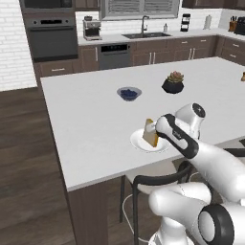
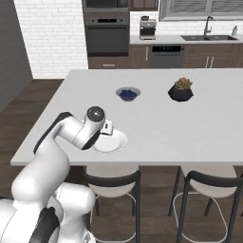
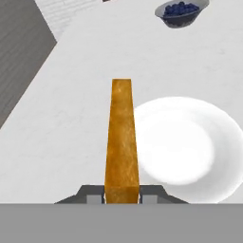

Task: Start the toaster. Once the lever pops up, take the bread to the plate on the dining counter.

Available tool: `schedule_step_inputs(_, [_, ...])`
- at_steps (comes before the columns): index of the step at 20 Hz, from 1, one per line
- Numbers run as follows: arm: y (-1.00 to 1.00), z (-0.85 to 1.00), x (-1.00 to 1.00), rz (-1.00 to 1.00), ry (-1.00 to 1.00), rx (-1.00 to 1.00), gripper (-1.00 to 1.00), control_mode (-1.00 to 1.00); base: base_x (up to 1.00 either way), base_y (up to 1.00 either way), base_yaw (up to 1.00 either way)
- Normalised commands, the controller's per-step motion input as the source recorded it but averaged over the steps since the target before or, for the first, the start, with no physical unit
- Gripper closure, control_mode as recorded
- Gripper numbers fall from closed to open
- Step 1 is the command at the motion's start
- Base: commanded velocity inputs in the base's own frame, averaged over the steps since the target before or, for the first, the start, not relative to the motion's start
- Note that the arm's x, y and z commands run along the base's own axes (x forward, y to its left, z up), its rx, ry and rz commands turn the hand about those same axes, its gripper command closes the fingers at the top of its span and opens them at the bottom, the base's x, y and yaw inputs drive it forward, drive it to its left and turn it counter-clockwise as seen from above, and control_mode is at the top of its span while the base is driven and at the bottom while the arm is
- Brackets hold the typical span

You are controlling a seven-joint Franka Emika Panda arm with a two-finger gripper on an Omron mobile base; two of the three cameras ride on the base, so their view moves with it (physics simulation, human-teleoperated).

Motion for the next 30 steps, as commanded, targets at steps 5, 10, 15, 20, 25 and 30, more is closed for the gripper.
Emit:
schedule_step_inputs(5, [-0.01,-0.25,0.12,0.03,0.08,0.00,1.00,-1.00,0.00,0.00,0.00])
schedule_step_inputs(10, [-0.10,-0.09,0.21,0.04,0.11,0.00,1.00,-1.00,0.00,0.00,0.00])
schedule_step_inputs(15, [-0.06,0.00,0.25,0.06,0.01,0.00,1.00,-1.00,0.00,0.00,0.00])
schedule_step_inputs(20, [0.00,0.00,0.28,0.07,-0.05,0.00,1.00,-1.00,0.00,0.00,0.00])
schedule_step_inputs(25, [0.00,-0.13,0.17,0.03,-0.11,0.00,1.00,-1.00,0.00,0.00,0.00])
schedule_step_inputs(30, [-0.12,-0.22,0.01,0.00,-0.01,0.00,1.00,-1.00,0.00,0.00,0.00])
